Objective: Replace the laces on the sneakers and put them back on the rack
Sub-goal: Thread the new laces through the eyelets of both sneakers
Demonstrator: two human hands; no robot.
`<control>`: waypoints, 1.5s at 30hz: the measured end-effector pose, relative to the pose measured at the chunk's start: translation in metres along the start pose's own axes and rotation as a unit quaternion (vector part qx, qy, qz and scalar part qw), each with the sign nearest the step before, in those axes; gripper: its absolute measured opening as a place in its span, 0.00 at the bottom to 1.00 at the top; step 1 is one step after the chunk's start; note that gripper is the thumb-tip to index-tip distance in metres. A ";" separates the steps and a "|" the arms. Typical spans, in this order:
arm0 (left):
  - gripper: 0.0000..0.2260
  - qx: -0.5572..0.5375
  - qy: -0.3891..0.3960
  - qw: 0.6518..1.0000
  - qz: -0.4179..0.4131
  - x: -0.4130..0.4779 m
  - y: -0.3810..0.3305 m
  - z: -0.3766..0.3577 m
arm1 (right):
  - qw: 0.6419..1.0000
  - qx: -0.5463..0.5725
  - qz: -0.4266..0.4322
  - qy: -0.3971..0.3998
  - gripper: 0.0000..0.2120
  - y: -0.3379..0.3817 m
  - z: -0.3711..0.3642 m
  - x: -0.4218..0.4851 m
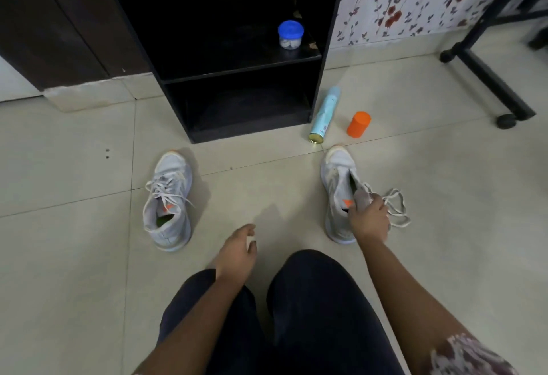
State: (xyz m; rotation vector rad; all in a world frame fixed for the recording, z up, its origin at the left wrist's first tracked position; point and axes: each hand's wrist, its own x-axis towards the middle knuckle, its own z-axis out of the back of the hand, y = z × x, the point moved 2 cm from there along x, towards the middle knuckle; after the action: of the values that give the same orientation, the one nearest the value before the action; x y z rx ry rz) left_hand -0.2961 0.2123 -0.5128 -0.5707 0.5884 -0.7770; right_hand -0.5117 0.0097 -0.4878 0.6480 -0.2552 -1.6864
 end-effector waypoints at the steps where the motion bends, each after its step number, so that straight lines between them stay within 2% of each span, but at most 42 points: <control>1: 0.15 -0.024 0.015 0.999 0.020 -0.003 0.000 -0.005 | 0.997 -0.004 -0.034 0.064 0.25 -0.001 -0.001 0.008; 3: 0.13 -0.073 0.020 0.996 0.056 -0.006 -0.003 -0.009 | 0.986 -0.030 -0.040 0.159 0.23 -0.002 -0.005 0.021; 4: 0.12 -0.100 0.017 0.992 0.072 -0.006 -0.002 -0.009 | 0.984 -0.053 -0.027 0.171 0.21 -0.001 -0.008 0.024; 7: 0.12 -0.204 0.003 0.971 0.124 0.002 -0.003 0.003 | 0.989 -0.044 -0.003 0.139 0.13 0.015 -0.014 0.015; 9: 0.13 -0.247 -0.020 0.959 0.136 0.011 -0.003 0.017 | 0.988 -0.043 0.025 0.147 0.11 0.031 -0.020 -0.002; 15: 0.14 -0.259 -0.078 0.954 0.128 0.023 -0.010 0.049 | 0.978 -0.053 0.092 0.182 0.14 0.078 -0.071 -0.060; 19: 0.13 -0.242 -0.056 0.962 0.111 0.022 -0.020 0.040 | 0.959 -0.064 0.096 0.260 0.16 0.075 -0.096 -0.080; 21: 0.13 -0.224 -0.046 0.969 0.091 0.020 -0.027 0.031 | 0.952 -0.027 0.100 0.287 0.18 0.066 -0.085 -0.071; 22: 0.13 -0.220 -0.042 0.971 0.080 0.020 -0.031 0.027 | 0.958 -0.005 0.092 0.273 0.19 0.060 -0.076 -0.060; 24: 0.13 -0.220 -0.026 0.973 0.067 0.020 -0.041 0.017 | 0.978 -0.002 0.082 0.190 0.19 0.039 -0.053 -0.023; 27: 0.14 -0.237 -0.011 0.970 0.054 0.018 -0.054 0.005 | 0.991 -0.067 0.078 0.087 0.18 0.002 -0.026 0.036; 32: 0.12 -0.236 0.004 0.971 0.046 0.010 -0.061 -0.004 | 0.941 -0.304 0.123 0.087 0.21 -0.031 -0.031 0.086; 37: 0.12 -0.238 -0.024 0.970 0.051 0.005 -0.056 0.008 | 0.931 -0.341 0.115 0.062 0.18 -0.048 -0.049 0.077; 39: 0.12 -0.223 -0.025 0.973 0.049 0.005 -0.053 0.013 | 0.948 -0.274 0.139 0.081 0.14 -0.041 -0.050 0.055; 41: 0.14 -0.194 -0.024 0.980 0.024 0.006 -0.058 0.019 | 0.974 -0.040 0.130 0.179 0.07 -0.019 -0.036 0.025; 43: 0.16 -0.180 -0.007 0.983 -0.035 0.004 -0.074 0.028 | 0.932 0.136 0.148 0.301 0.05 0.017 -0.006 -0.011; 45: 0.20 -0.182 0.052 0.976 -0.110 0.000 -0.102 0.040 | 0.870 0.206 0.215 0.394 0.05 0.052 0.027 -0.040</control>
State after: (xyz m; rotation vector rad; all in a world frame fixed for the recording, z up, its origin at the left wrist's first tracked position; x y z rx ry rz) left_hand -0.3175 0.1627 -0.4173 -0.9498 0.7801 -0.9187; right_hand -0.4794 0.0314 -0.4282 1.4267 -0.1481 -0.8345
